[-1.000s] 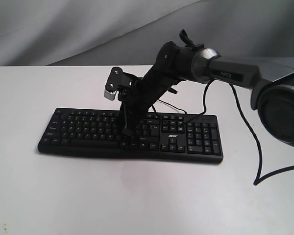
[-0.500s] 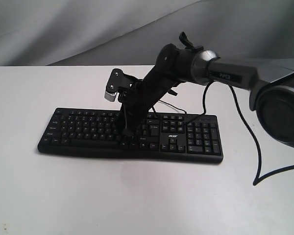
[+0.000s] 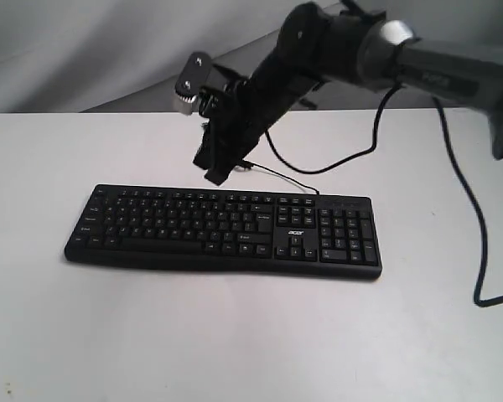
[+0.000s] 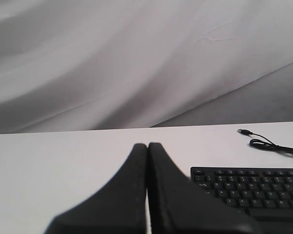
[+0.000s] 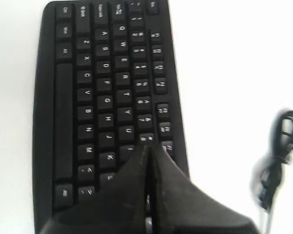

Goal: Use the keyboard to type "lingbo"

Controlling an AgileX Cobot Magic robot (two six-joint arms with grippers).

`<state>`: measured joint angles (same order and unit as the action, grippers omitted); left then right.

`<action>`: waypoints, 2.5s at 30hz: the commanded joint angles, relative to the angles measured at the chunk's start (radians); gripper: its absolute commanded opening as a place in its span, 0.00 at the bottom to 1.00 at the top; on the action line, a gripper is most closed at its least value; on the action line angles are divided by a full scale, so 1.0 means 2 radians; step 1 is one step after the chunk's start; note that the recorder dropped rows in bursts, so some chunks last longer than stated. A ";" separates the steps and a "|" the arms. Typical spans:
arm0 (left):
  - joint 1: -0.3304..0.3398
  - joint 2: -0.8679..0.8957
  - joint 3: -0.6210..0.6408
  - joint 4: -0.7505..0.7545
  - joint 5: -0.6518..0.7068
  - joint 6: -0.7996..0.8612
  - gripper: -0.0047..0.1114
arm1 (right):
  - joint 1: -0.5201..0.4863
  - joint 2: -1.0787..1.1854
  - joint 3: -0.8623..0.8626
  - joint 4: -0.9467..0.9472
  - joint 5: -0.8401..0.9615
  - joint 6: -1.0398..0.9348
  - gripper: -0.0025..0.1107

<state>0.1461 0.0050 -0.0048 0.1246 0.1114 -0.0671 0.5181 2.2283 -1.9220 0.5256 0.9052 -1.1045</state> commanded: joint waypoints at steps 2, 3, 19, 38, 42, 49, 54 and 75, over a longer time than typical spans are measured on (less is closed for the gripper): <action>-0.003 -0.002 0.002 0.000 -0.004 -0.001 0.04 | -0.004 -0.095 0.003 -0.062 0.037 0.068 0.02; -0.003 -0.002 0.002 0.000 -0.004 -0.001 0.04 | -0.004 -0.110 0.003 -0.069 0.041 0.081 0.02; -0.003 -0.002 0.002 0.000 -0.004 -0.001 0.04 | -0.004 -0.561 0.390 -0.096 -0.316 0.191 0.02; -0.003 -0.002 0.002 0.000 -0.004 -0.001 0.04 | -0.004 -0.836 0.640 -0.071 -0.440 0.190 0.02; -0.003 -0.002 0.002 0.000 -0.004 -0.001 0.04 | -0.004 -0.877 0.640 -0.067 -0.386 0.196 0.02; -0.003 -0.002 0.002 0.000 -0.004 -0.001 0.04 | -0.024 -0.939 0.651 -0.061 -0.377 0.272 0.02; -0.003 -0.002 0.002 0.000 -0.004 -0.001 0.04 | -0.143 -0.970 0.700 -0.061 -0.353 0.324 0.02; -0.003 -0.002 0.002 0.000 -0.004 -0.001 0.04 | -0.284 -1.090 0.835 -0.248 -0.291 0.535 0.02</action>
<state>0.1461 0.0050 -0.0048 0.1246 0.1114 -0.0671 -0.0426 0.0674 -0.2757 0.0719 0.3136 -0.0708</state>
